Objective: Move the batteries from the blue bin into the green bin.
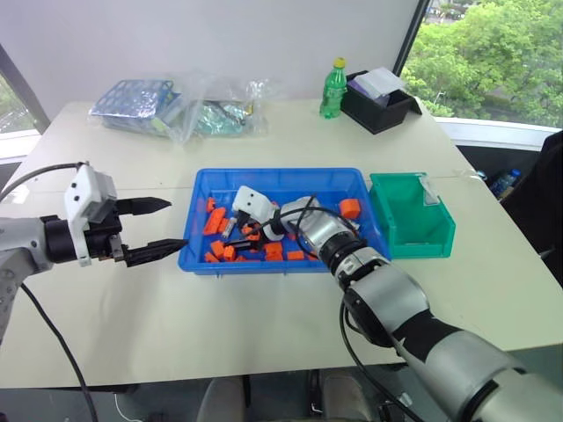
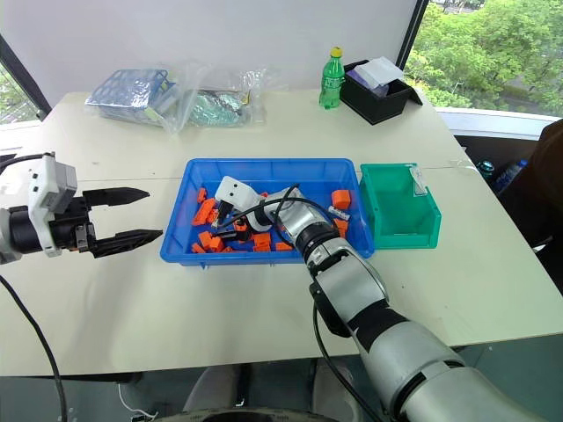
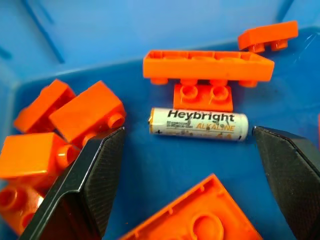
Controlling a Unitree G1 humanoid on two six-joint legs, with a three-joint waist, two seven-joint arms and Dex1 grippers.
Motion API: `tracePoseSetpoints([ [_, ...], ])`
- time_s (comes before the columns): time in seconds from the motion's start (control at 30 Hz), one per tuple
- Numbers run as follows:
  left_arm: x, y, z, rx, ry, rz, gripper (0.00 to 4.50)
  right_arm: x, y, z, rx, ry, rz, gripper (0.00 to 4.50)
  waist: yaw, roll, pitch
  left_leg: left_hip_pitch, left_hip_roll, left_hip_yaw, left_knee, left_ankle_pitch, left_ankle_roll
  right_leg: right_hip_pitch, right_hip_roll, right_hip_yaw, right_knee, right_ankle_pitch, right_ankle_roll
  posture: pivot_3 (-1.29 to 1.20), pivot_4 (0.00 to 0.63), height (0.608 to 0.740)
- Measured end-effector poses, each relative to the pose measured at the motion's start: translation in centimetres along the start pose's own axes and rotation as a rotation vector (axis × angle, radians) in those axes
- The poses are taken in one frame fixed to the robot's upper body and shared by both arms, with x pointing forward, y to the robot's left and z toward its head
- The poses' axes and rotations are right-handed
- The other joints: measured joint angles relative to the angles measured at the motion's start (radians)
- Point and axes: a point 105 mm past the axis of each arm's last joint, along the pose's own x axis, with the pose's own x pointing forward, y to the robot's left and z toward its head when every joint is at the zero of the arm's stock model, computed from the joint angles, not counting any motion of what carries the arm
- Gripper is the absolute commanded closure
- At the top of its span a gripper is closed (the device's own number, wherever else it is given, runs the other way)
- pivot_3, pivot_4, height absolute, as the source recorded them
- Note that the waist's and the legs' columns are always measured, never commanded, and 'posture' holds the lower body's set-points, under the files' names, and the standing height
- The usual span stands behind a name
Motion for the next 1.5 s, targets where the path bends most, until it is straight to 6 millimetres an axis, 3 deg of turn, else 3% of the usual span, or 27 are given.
tracePoseSetpoints([
  [0.07,0.0,0.1,0.1,0.004,-0.003,0.000,0.00,0.1,0.0,0.0,0.012,-0.002,-0.006,0.33,0.000,0.000,0.000,0.000,0.000,0.000,0.000,0.000,0.000,0.000,0.000,0.000,0.000,0.000,0.000,0.00,0.150,0.723],
  [0.1,0.0,0.1,0.2,0.007,-0.005,0.000,0.00,0.0,0.0,-0.1,0.015,-0.003,-0.008,0.56,0.000,0.000,0.000,0.000,0.000,0.000,0.000,0.000,0.000,0.000,0.000,0.000,0.000,0.000,0.000,0.00,0.150,0.723],
  [0.27,0.1,0.1,0.4,0.014,-0.009,-0.002,0.00,0.0,-0.3,-0.1,0.029,-0.008,-0.024,2.27,0.000,0.000,0.000,0.000,0.000,0.000,0.000,0.000,0.000,0.000,0.000,0.000,0.000,0.000,0.000,0.00,0.150,0.723],
  [0.47,0.6,-0.1,0.3,0.010,-0.005,-0.027,0.00,-0.3,-0.3,0.1,0.045,-0.012,-0.010,2.27,0.000,0.000,0.000,0.000,0.000,0.000,0.000,0.000,0.000,0.000,0.000,0.000,0.000,0.000,0.000,0.00,0.150,0.723],
  [0.53,0.9,-0.3,0.4,0.004,-0.015,-0.046,0.00,-1.2,-1.0,0.7,0.053,-0.048,-0.023,2.27,0.004,0.000,0.000,-0.001,0.000,0.000,0.000,0.000,0.000,0.000,0.000,0.000,0.000,0.000,0.000,0.00,0.150,0.723],
  [0.67,2.2,-0.6,1.3,-0.007,-0.075,-0.097,0.00,-7.3,-3.7,2.8,0.067,-0.168,-0.159,2.27,0.018,-0.001,0.000,-0.002,-0.002,-0.002,0.002,0.000,0.000,0.002,0.000,0.002,0.000,0.000,0.000,0.00,0.150,0.723],
  [0.77,3.5,-0.9,1.8,-0.009,-0.108,-0.141,0.00,-13.1,-4.0,2.9,0.104,-0.205,-0.284,2.27,0.025,-0.002,-0.001,-0.002,-0.002,-0.002,0.002,0.000,0.000,0.006,0.000,0.002,0.000,0.000,0.000,0.00,0.150,0.723],
  [0.87,4.7,-0.9,2.0,-0.017,-0.132,-0.178,0.00,-18.3,-3.8,0.8,0.151,-0.156,-0.431,2.27,0.032,-0.003,-0.002,-0.002,-0.002,-0.001,0.002,0.000,0.000,0.005,0.000,0.002,-0.001,-0.003,0.004,0.00,0.150,0.723],
  [1.13,5.6,-0.4,2.7,-0.015,-0.156,-0.209,0.00,-29.5,-4.9,-5.0,0.328,-0.036,-0.815,2.27,0.028,-0.006,-0.003,-0.002,-0.001,0.002,0.001,0.000,0.000,0.003,0.000,0.002,-0.002,-0.003,0.003,0.00,0.150,0.723],
  [1.23,5.6,-0.1,2.4,-0.017,-0.149,-0.202,0.00,-31.3,-4.5,-7.0,0.374,0.005,-0.872,2.27,0.030,-0.007,-0.004,-0.002,0.000,0.002,0.001,0.000,0.000,0.003,0.000,0.002,-0.002,-0.003,0.003,0.00,0.150,0.723],
  [1.33,5.8,-0.1,2.4,-0.019,-0.149,-0.212,0.00,-31.3,-3.8,-8.6,0.417,0.033,-0.875,2.27,0.031,-0.007,-0.004,-0.002,0.000,0.002,0.002,0.000,0.000,0.003,-0.001,0.002,-0.003,-0.003,0.003,0.00,0.150,0.723],
  [1.47,6.1,-0.1,2.5,-0.009,-0.146,-0.220,0.00,-31.3,-3.9,-9.8,0.443,0.044,-0.900,0.33,0.031,-0.007,-0.004,-0.002,0.000,0.003,0.002,0.000,0.000,0.003,-0.001,0.002,-0.004,-0.003,0.003,0.00,0.150,0.723],
  [1.5,6.1,-0.1,2.5,-0.009,-0.146,-0.220,0.00,-31.4,-4.0,-10.1,0.448,0.048,-0.910,0.09,0.032,-0.007,-0.004,-0.002,0.000,0.003,0.002,0.000,0.000,0.003,-0.001,0.002,-0.004,-0.003,0.003,0.00,0.150,0.723],
])
